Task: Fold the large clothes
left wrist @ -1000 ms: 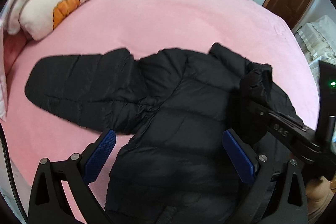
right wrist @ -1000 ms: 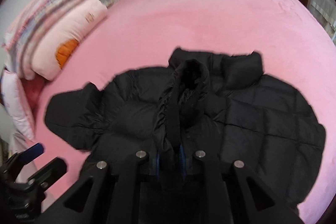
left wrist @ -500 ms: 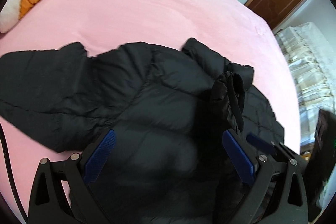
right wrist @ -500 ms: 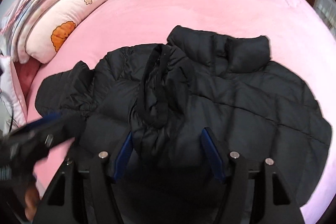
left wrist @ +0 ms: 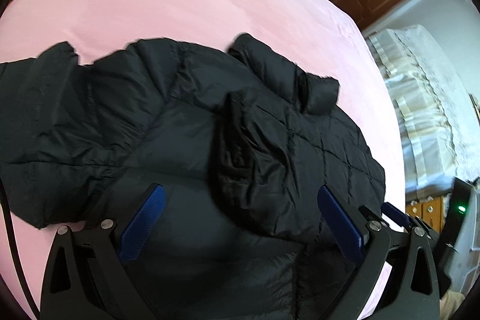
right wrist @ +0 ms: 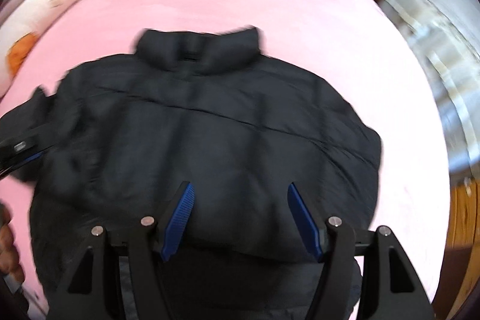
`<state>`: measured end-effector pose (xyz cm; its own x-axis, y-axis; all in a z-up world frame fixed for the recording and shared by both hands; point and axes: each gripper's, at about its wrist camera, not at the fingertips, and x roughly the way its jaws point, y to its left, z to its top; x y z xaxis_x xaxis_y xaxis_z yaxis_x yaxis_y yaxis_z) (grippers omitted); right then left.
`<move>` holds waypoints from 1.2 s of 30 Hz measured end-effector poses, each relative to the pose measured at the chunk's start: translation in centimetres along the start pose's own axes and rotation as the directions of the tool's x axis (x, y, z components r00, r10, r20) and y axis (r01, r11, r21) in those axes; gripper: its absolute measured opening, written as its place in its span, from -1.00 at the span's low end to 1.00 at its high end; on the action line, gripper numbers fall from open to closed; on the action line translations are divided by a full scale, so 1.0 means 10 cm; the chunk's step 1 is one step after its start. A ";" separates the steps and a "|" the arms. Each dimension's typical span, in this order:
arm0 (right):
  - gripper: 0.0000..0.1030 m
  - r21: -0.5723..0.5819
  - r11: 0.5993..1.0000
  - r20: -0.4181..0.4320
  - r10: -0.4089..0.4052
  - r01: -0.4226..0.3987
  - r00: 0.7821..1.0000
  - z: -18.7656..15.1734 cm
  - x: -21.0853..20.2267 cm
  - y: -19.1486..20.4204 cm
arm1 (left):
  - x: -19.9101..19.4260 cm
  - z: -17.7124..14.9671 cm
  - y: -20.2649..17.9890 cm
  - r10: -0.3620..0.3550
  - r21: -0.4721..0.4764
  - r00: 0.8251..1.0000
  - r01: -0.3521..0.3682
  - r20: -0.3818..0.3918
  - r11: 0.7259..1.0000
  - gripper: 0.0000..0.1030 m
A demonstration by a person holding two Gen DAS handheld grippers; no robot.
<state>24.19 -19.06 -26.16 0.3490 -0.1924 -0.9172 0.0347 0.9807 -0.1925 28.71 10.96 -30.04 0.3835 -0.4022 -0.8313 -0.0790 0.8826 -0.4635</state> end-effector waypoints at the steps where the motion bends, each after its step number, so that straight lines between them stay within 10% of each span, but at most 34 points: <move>1: 0.26 0.014 0.999 -0.006 -0.029 0.029 1.000 -0.02 0.05 -0.05 | 0.03 0.00 -0.04 -0.005 0.013 1.000 0.005 -0.009 1.000 0.96; 18: 0.26 0.193 0.979 0.003 -0.067 0.065 0.998 -0.35 0.11 -0.62 | 0.52 -0.12 -0.25 -0.058 0.003 0.992 0.058 -0.108 0.998 0.95; 28: 0.26 0.223 0.975 0.056 0.001 -0.014 0.998 -0.59 0.03 -0.95 | 0.62 0.04 -0.07 -0.082 -0.126 0.992 0.070 -0.092 0.989 0.36; 32: 0.26 0.231 0.972 0.078 0.019 -0.037 0.997 -0.56 0.05 -1.09 | 0.67 0.07 -0.03 -0.069 -0.117 0.989 0.054 -0.129 0.992 -0.83; 36: 0.26 0.266 0.962 0.086 0.037 -0.059 0.996 -0.56 0.07 -1.28 | 0.54 0.10 -0.17 -0.023 -0.076 0.997 0.017 -0.079 0.997 -0.93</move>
<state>18.71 -31.97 -26.27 0.4295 -0.1522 -0.8902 0.2621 0.9643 -0.0384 31.79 7.50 -33.40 0.3111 -0.4408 -0.8420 -0.1425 0.8543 -0.4999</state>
